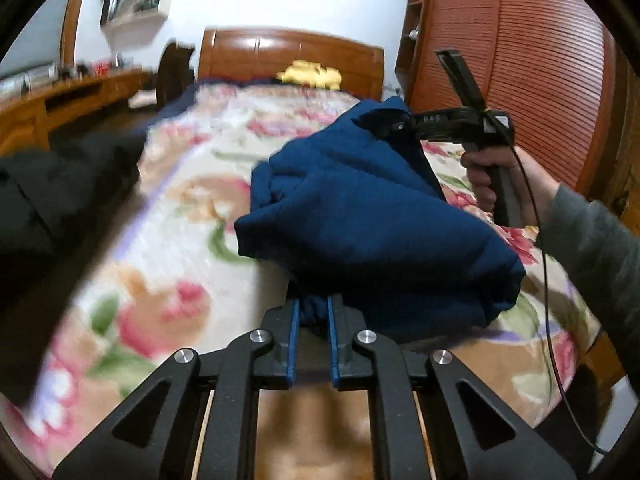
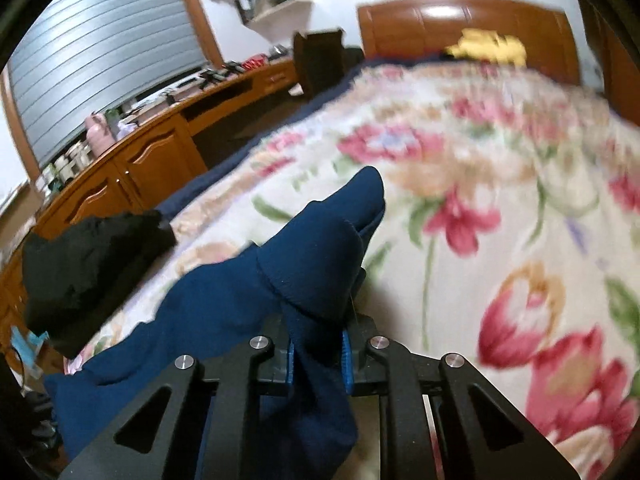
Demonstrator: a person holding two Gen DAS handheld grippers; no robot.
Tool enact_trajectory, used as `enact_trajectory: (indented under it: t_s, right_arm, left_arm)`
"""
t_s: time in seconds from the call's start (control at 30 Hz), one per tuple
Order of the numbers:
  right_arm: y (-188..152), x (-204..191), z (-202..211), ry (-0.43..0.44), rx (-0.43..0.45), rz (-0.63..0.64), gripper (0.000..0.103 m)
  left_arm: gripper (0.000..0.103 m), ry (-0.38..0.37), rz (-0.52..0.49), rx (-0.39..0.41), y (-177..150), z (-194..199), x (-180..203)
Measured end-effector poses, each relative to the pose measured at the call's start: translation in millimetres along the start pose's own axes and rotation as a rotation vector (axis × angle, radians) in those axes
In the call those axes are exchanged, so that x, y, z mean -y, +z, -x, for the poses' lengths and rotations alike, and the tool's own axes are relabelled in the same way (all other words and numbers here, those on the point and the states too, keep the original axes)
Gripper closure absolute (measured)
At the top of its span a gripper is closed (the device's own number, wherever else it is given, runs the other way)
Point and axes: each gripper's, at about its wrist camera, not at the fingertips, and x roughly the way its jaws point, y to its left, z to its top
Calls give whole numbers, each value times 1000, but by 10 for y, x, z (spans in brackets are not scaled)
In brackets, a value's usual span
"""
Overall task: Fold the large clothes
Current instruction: 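Carry the folded jacket with the left gripper off the bed toward the desk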
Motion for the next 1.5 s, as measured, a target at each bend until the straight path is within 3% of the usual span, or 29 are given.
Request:
enact_trajectory:
  t_s: [0.17, 0.4, 0.7, 0.8, 0.9, 1.0, 1.07, 1.17, 1.27, 1.37, 1.4, 1.5]
  right_arm:
    - [152, -433, 102, -48, 32, 78, 87]
    - [567, -1055, 113, -37, 84, 159, 87]
    - [1171, -2376, -108, 62, 163, 268, 87]
    - [1122, -2757, -364, 122, 150, 271, 87]
    - [865, -2978, -822, 152, 91, 274, 87]
    - [559, -3091, -1383, 114, -4, 312, 86]
    - [415, -3050, -1590, 75, -15, 313, 85]
    - [394, -2889, -1621, 99, -11, 243, 79]
    - [395, -2914, -1606, 103, -48, 252, 64]
    - [458, -2910, -1483, 82, -38, 285, 43]
    - [426, -2891, -1376, 86, -29, 285, 36]
    - [285, -2958, -882, 88, -17, 294, 30]
  left_arm:
    - [91, 38, 24, 55, 259, 166, -392]
    - [91, 163, 6, 119, 694, 595, -1105]
    - [91, 453, 44, 192, 1014, 1519, -2215]
    - [91, 559, 106, 172, 848, 1743, -2662]
    - [91, 580, 173, 141, 532, 1758, -2971]
    - [91, 608, 178, 101, 294, 1630, -3063]
    - [91, 604, 183, 98, 258, 1538, -3066]
    - [90, 608, 189, 124, 192, 1601, -3003]
    - [87, 611, 206, 144, 189, 1649, -3000]
    - [75, 599, 216, 162, 204, 1773, -2879]
    - [65, 589, 215, 167, 197, 1798, -2843]
    - [46, 576, 185, 184, 204, 1909, -2607]
